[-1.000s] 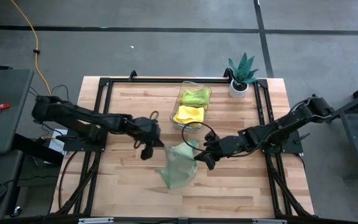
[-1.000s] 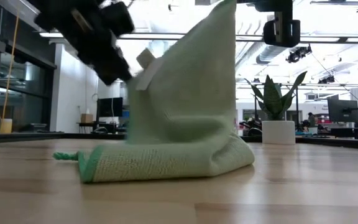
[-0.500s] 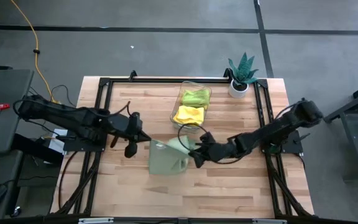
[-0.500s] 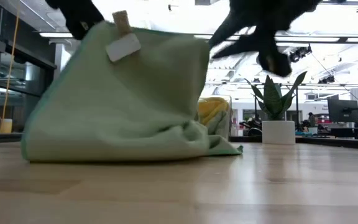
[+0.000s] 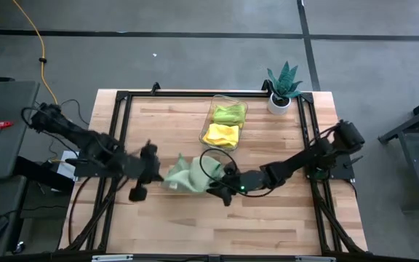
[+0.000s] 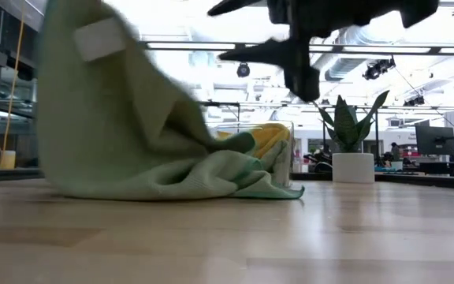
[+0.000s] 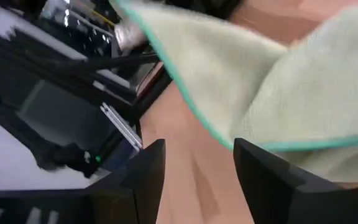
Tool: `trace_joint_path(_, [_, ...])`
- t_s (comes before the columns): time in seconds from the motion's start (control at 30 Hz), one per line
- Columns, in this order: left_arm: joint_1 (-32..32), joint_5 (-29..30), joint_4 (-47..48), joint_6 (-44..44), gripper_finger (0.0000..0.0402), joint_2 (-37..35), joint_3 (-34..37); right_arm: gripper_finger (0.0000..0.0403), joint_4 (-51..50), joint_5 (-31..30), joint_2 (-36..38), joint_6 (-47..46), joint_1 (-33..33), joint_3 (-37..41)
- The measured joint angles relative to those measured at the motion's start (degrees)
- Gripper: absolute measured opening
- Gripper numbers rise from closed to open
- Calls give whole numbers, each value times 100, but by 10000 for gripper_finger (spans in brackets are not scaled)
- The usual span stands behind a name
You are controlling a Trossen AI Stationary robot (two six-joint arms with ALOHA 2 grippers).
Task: Fold microfiber towels
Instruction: Fold the blue towel
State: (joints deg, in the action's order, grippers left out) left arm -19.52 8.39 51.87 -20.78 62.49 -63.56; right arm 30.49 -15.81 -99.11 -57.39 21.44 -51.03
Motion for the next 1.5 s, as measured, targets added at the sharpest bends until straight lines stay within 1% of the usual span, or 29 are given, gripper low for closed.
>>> trace_joint_path(0.07, [-414,223,-57,-313,0,113,169,183,-334,-3,229,297,1,-1])
trace_joint_path(0.17, [-1013,628,-86,-838,0,390,440,183,-1255,-7,551,770,-13,-2])
trace_joint_path(0.27, [-1565,925,-35,-1547,0,662,804,183,-2046,-7,739,1103,-58,-2])
trace_joint_path(0.43, [-2399,1052,-50,-2776,0,1120,1287,183,-3192,-92,725,1275,-170,-174])
trace_joint_path(0.53, [-2734,1139,-96,-3429,0,1285,1491,183,-3476,-354,549,1410,-246,-306])
trace_joint_path(0.6, [-2829,1156,-193,-3755,0,1399,1541,183,-3449,-579,380,1628,-286,-419])
trace_joint_path(0.7, [-2866,1197,-270,-4068,0,1479,1539,183,-3557,-1099,167,1866,-317,-512])
trace_joint_path(0.83, [-2864,1199,-375,-4161,0,1471,1539,183,-3474,-1529,-30,1898,-336,-558])
trace_joint_path(0.97, [-2853,1220,-413,-4161,0,1444,1538,183,-3434,-1524,-252,1909,-404,-545])
trace_joint_path(1.13, [-2851,1215,-424,-4161,0,1453,1539,183,-2986,-1513,-533,1916,-475,-555])
trace_joint_path(1.33, [-2851,1238,-508,-4161,0,1450,1539,179,-2789,-1414,-712,2293,-577,-555])
trace_joint_path(1.4, [-2851,1242,-514,-4161,0,1450,1539,165,-2718,-1438,-742,2275,-635,-555])
trace_joint_path(1.5, [-2851,1281,-520,-4161,0,1450,1539,122,-2702,-1456,-750,2276,-720,-555])
